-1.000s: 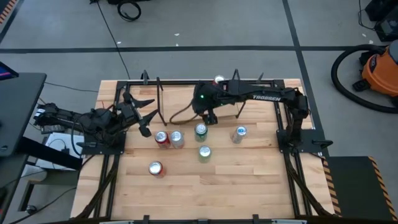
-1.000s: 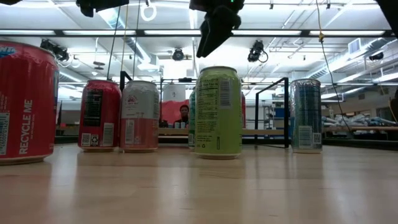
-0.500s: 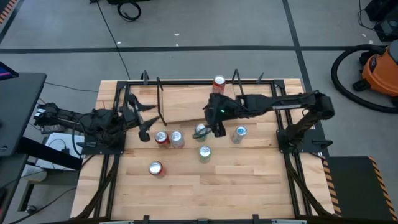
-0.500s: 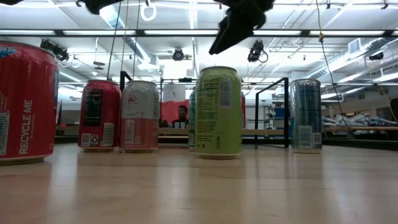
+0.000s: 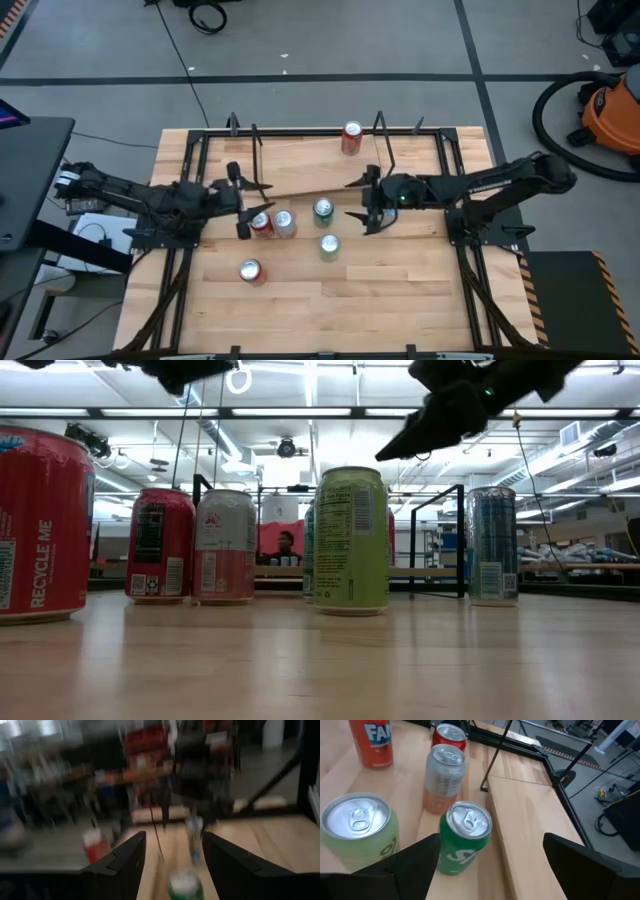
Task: Place canned beverage on shelf
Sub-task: Put the red soda can on the shelf aligned with the red soda can
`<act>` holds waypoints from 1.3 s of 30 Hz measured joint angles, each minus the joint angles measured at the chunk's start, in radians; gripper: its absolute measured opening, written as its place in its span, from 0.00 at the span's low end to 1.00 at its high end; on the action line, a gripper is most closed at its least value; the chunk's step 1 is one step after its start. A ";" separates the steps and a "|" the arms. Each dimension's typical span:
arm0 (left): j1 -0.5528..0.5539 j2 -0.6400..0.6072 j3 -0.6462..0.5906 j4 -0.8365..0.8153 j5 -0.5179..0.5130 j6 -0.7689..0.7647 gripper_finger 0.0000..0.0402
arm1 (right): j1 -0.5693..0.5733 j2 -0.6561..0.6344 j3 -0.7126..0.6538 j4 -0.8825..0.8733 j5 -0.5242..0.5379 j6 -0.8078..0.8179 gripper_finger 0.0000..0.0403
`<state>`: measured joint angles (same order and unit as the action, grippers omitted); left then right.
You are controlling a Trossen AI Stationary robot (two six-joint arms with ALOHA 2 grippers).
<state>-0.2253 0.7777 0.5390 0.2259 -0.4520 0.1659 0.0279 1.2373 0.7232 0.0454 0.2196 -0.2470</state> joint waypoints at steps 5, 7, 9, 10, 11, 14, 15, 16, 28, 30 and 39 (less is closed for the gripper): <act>-0.023 0.045 0.131 -0.351 0.005 -0.271 0.51 | 0.032 -0.046 -0.100 0.106 0.054 0.009 0.90; -0.044 0.077 0.184 -0.468 0.033 -0.334 0.51 | 0.049 -0.058 -0.128 0.144 0.074 0.008 0.90; -0.070 0.115 0.237 -0.532 0.070 -0.396 0.51 | 0.069 -0.064 -0.148 0.167 0.075 0.007 0.90; -0.084 0.134 0.267 -0.562 0.084 -0.426 0.51 | 0.080 -0.064 -0.154 0.175 0.075 0.009 0.90; -0.098 0.156 0.301 -0.596 0.089 -0.456 0.51 | 0.089 -0.064 -0.162 0.182 0.075 0.014 0.90; -0.135 0.233 0.422 -0.761 0.098 -0.556 0.51 | 0.119 -0.060 -0.192 0.211 0.075 0.039 0.90; -0.144 0.261 0.465 -0.830 0.098 -0.592 0.51 | 0.129 -0.059 -0.203 0.227 0.075 0.046 0.90; -0.151 0.290 0.511 -0.898 0.098 -0.629 0.51 | 0.137 -0.058 -0.211 0.232 0.075 0.052 0.90; -0.170 0.579 0.749 -1.280 0.310 -0.928 0.53 | 0.226 -0.046 -0.250 0.251 0.200 0.050 0.90; -0.172 0.609 0.750 -1.278 0.364 -0.968 0.56 | 0.233 -0.046 -0.250 0.253 0.231 0.042 0.90; -0.211 0.691 0.782 -1.283 0.638 -1.144 0.71 | 0.239 -0.046 -0.250 0.269 0.235 -0.019 0.90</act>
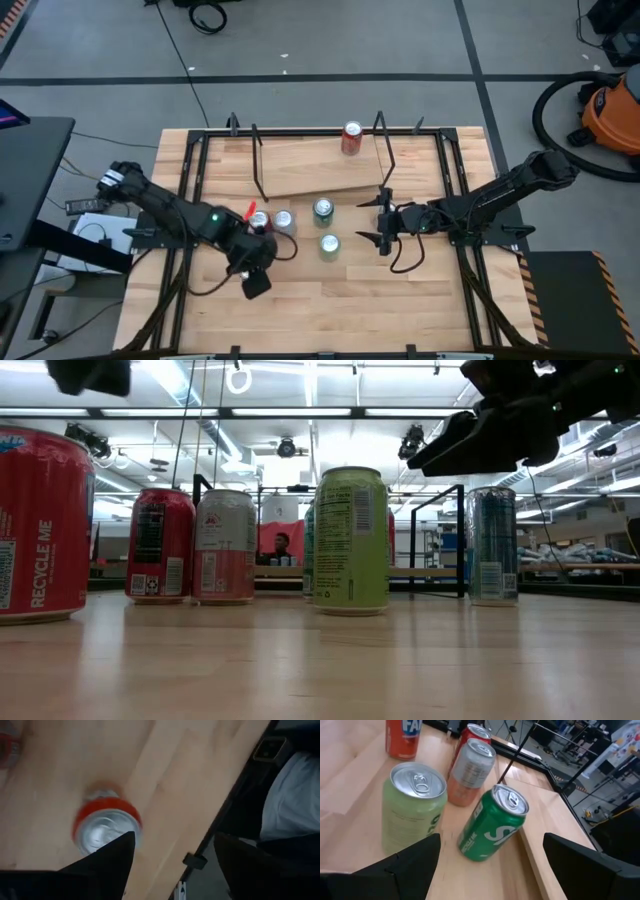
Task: Place canned beverage on shelf
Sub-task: Put the red soda can on the shelf aligned with the red soda can
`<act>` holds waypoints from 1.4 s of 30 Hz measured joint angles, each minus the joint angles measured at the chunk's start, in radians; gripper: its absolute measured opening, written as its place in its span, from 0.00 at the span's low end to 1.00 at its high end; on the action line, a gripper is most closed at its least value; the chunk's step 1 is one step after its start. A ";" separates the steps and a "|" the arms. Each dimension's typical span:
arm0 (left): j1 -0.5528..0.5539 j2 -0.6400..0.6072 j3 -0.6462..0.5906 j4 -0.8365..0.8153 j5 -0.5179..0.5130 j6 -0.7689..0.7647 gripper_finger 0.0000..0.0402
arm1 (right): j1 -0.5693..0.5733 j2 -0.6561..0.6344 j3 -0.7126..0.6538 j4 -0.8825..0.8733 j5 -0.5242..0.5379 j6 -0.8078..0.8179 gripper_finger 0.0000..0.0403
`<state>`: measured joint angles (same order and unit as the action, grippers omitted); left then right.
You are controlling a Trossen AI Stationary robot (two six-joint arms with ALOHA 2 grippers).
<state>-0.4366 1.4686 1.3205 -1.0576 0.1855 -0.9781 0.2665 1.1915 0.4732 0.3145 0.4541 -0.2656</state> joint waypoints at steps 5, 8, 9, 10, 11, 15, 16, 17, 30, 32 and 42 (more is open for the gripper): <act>-0.045 0.064 0.062 -0.067 -0.019 -0.004 0.66 | -0.012 0.000 0.000 0.004 0.000 -0.027 0.90; -0.067 0.113 0.105 -0.122 -0.030 0.020 0.61 | -0.020 0.000 0.000 0.007 -0.001 -0.034 0.90; -0.072 0.129 0.118 -0.140 -0.032 0.032 0.60 | -0.022 0.000 0.000 0.008 -0.002 -0.037 0.90; -0.078 0.147 0.132 -0.173 -0.034 0.046 0.59 | -0.024 0.000 0.000 0.010 -0.002 -0.039 0.90; -0.083 0.164 0.147 -0.204 -0.035 0.062 0.58 | -0.026 0.000 0.000 0.011 -0.002 -0.041 0.90; -0.107 0.229 0.206 -0.332 -0.061 0.128 0.53 | -0.031 0.000 0.001 0.018 -0.002 -0.041 0.90; -0.115 0.238 0.208 -0.353 -0.060 0.132 0.52 | -0.031 0.000 0.001 0.018 -0.003 -0.043 0.90; -0.122 0.246 0.209 -0.363 -0.053 0.120 0.52 | -0.031 0.000 0.001 0.019 -0.002 -0.044 0.90; -0.203 0.252 0.211 -0.445 -0.098 -0.085 0.65 | -0.031 0.000 -0.012 0.030 -0.020 -0.041 0.90; -0.212 0.252 0.211 -0.446 -0.112 -0.086 0.72 | -0.031 0.000 -0.013 0.036 -0.030 -0.041 0.90; -0.255 0.252 0.209 -0.462 -0.223 -0.121 0.91 | -0.031 0.000 -0.013 0.042 -0.037 -0.041 0.90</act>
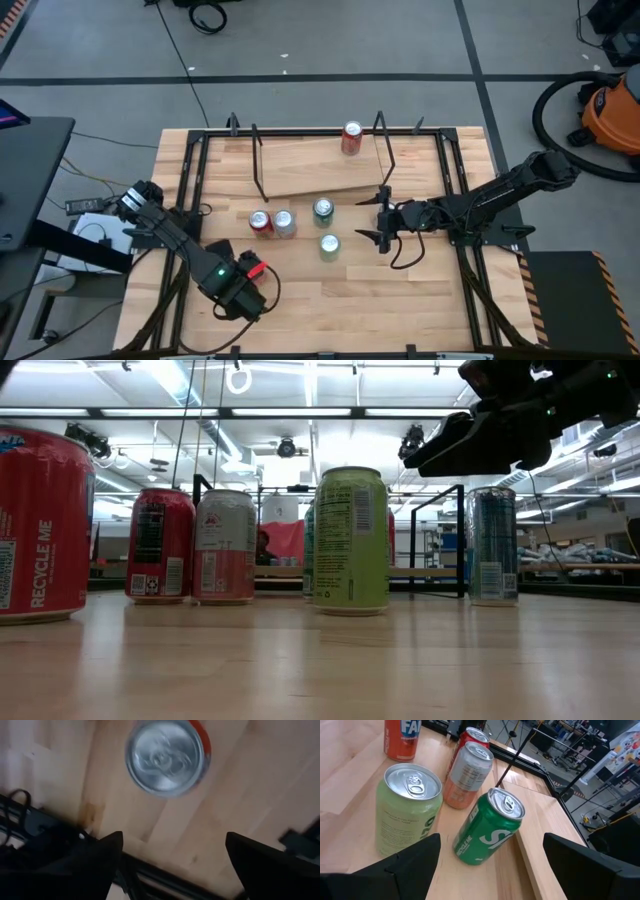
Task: Place canned beverage on shelf
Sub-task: Put the red soda can on the shelf aligned with the red soda can
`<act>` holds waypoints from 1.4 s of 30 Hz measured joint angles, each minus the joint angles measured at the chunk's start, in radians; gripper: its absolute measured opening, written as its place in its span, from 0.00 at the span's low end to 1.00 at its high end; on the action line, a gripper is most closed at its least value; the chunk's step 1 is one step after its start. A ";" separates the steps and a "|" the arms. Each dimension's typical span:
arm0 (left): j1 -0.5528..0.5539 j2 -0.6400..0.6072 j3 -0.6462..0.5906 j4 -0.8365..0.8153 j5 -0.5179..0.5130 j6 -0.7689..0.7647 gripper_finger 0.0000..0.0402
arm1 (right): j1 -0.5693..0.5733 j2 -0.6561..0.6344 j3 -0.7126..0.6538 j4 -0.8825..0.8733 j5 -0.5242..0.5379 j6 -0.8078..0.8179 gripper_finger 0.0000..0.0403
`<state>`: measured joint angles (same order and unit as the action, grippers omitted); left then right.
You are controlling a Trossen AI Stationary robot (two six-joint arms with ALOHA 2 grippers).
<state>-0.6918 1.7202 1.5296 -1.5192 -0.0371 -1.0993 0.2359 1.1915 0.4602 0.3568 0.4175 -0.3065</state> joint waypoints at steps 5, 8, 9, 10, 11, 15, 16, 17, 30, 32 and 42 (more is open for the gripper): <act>-0.002 0.000 0.000 0.011 -0.088 0.019 0.91 | 0.000 0.000 0.000 0.000 0.000 0.000 0.90; 0.002 0.000 0.000 0.020 -0.134 0.019 0.91 | 0.000 0.000 0.000 0.000 0.000 0.000 0.90; 0.004 0.000 0.000 0.029 -0.145 0.020 0.91 | 0.000 0.000 0.000 0.000 0.000 0.000 0.90; 0.006 0.000 -0.004 0.041 -0.153 0.020 0.91 | 0.000 0.000 0.000 0.000 0.000 0.000 0.90; 0.011 -0.001 -0.013 0.058 -0.156 0.020 0.91 | 0.000 0.000 0.000 0.000 0.000 0.000 0.90; 0.025 -0.001 -0.072 0.138 -0.157 0.021 0.91 | 0.000 0.000 0.000 0.000 0.000 0.000 0.90; 0.030 -0.001 -0.087 0.142 -0.157 0.021 0.91 | 0.000 0.000 0.000 0.000 0.000 0.000 0.90; 0.035 -0.001 -0.102 0.146 -0.157 0.020 0.91 | 0.000 0.000 0.000 0.000 -0.001 0.000 0.90; 0.056 -0.001 -0.137 0.231 -0.181 0.094 0.91 | 0.000 0.000 0.000 -0.001 -0.001 0.001 0.90; 0.056 -0.001 -0.160 0.257 -0.182 0.101 0.91 | 0.000 0.000 0.000 -0.005 -0.001 0.001 0.90; 0.062 -0.001 -0.273 0.406 -0.179 0.153 0.91 | 0.000 0.000 0.000 -0.006 -0.001 0.008 0.90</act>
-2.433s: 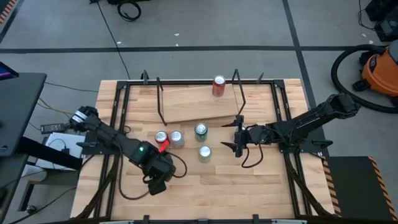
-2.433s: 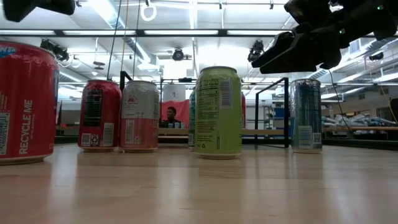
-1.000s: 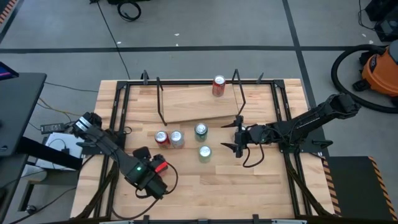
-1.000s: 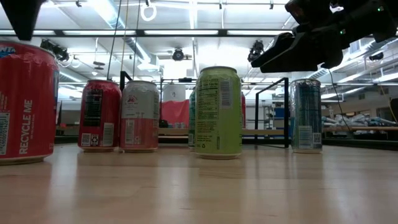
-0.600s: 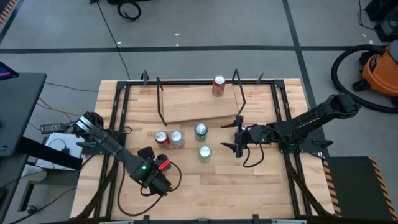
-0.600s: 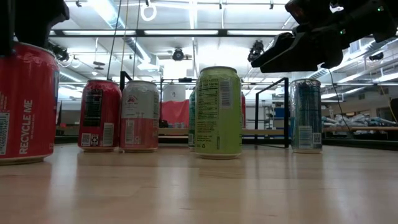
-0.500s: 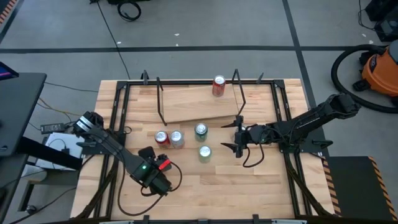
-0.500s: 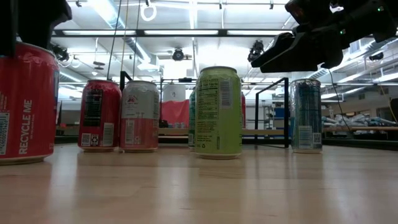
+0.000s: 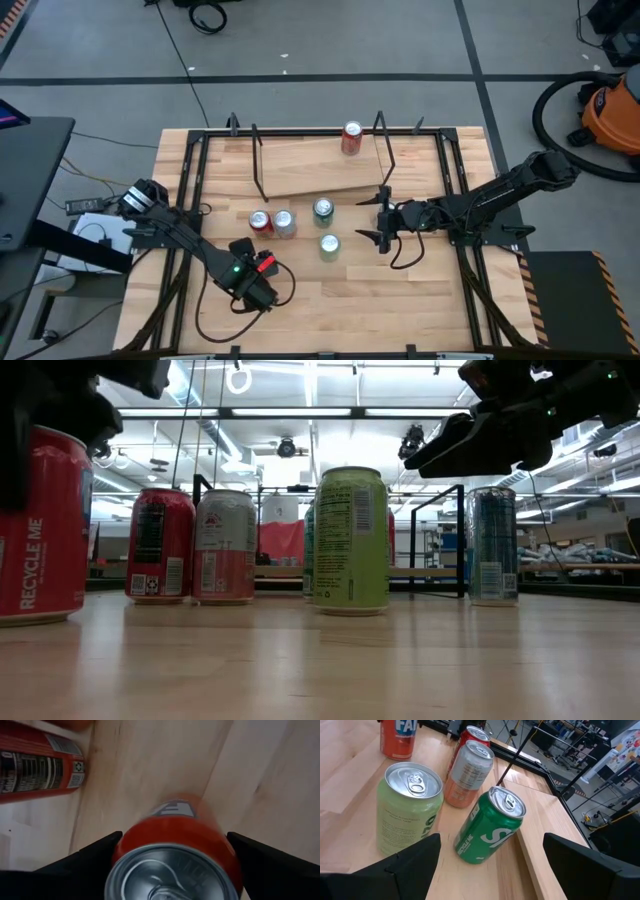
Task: Place canned beverage on shelf
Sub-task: Put the red soda can on the shelf aligned with the red soda can
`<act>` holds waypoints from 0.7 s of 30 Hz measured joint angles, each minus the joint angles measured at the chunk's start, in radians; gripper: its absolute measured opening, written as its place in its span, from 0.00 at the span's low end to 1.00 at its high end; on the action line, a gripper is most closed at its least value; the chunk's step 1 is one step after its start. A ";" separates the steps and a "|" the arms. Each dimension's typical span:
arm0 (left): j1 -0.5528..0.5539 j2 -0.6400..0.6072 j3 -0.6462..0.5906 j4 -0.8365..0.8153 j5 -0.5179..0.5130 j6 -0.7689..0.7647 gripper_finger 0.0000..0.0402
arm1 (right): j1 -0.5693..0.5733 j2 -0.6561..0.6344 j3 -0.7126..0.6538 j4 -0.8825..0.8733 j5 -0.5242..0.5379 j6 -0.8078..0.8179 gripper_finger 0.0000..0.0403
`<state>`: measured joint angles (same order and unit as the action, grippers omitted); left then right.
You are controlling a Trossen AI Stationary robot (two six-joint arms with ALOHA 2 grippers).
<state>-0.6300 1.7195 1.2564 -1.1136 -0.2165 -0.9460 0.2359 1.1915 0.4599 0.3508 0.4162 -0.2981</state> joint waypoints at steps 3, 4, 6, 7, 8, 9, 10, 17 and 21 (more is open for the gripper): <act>0.000 0.000 -0.012 0.010 0.001 0.016 0.91 | 0.000 0.000 0.000 0.000 0.000 0.000 0.90; 0.000 0.000 -0.014 0.014 0.000 0.019 0.91 | 0.000 0.000 0.000 0.000 0.000 0.000 0.90; 0.000 0.000 -0.020 0.018 0.001 0.024 0.91 | 0.000 0.000 0.000 0.000 0.000 0.000 0.90; 0.000 0.000 -0.020 0.016 0.002 0.033 0.90 | 0.000 0.000 0.000 0.000 0.000 0.000 0.90; -0.001 0.000 -0.020 0.014 0.002 0.047 0.89 | 0.000 0.000 0.000 0.000 0.000 0.002 0.90; -0.002 0.000 -0.020 0.014 0.002 0.061 0.88 | 0.000 0.000 0.000 -0.001 0.000 0.004 0.90; -0.002 0.000 -0.020 0.014 0.002 0.079 0.87 | 0.000 0.000 0.000 -0.001 0.000 0.007 0.90; -0.001 0.000 -0.020 0.011 0.002 0.143 0.81 | 0.000 0.000 0.000 -0.005 0.000 0.007 0.90; 0.018 -0.001 -0.018 0.008 0.008 0.112 0.81 | 0.000 0.000 0.000 -0.005 0.000 0.007 0.90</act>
<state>-0.6118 1.7187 1.2379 -1.1053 -0.2083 -0.8344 0.2359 1.1919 0.4599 0.3460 0.4160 -0.2909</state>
